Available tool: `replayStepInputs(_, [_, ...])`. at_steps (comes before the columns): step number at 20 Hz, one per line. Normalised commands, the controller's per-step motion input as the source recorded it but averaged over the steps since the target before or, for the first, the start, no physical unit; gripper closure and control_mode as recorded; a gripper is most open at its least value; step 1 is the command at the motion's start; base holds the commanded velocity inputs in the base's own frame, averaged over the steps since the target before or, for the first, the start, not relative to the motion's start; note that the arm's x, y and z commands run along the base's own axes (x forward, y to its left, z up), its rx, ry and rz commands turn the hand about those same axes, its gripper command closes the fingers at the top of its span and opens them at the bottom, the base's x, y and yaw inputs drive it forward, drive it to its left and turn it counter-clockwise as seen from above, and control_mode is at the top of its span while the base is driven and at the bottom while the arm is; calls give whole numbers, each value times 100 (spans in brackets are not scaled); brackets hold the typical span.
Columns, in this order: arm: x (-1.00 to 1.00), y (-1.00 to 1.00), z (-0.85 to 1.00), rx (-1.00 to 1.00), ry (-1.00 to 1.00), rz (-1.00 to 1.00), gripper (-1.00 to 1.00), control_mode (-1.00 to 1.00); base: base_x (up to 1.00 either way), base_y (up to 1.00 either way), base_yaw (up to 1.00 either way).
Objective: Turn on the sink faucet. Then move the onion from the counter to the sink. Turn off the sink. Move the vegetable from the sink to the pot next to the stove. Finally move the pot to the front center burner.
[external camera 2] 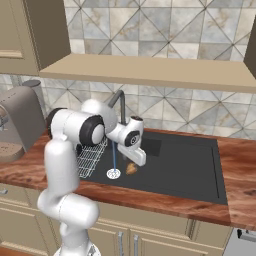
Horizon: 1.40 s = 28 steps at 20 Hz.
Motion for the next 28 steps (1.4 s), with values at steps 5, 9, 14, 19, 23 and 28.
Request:
replayStepInputs(5, [-36, -2, 41, 2, -5, -2, -100, -100, 0, 0, 0])
replayStepInputs(9, [-36, 0, 43, 4, -7, -2, -100, -100, 0, 0, 0])
replayStepInputs(14, [-28, -12, 32, 3, -7, -5, -100, -100, 0, 0, 0])
replayStepInputs(19, [-13, -26, 34, 4, -6, -9, -100, -100, 0, 0, 0])
replayStepInputs(23, [-12, -24, 41, 9, -6, -14, -100, -100, 0, 0, 0])
replayStepInputs(28, [-25, -6, 28, 12, -14, -12, -100, -100, 0, 0, 0])
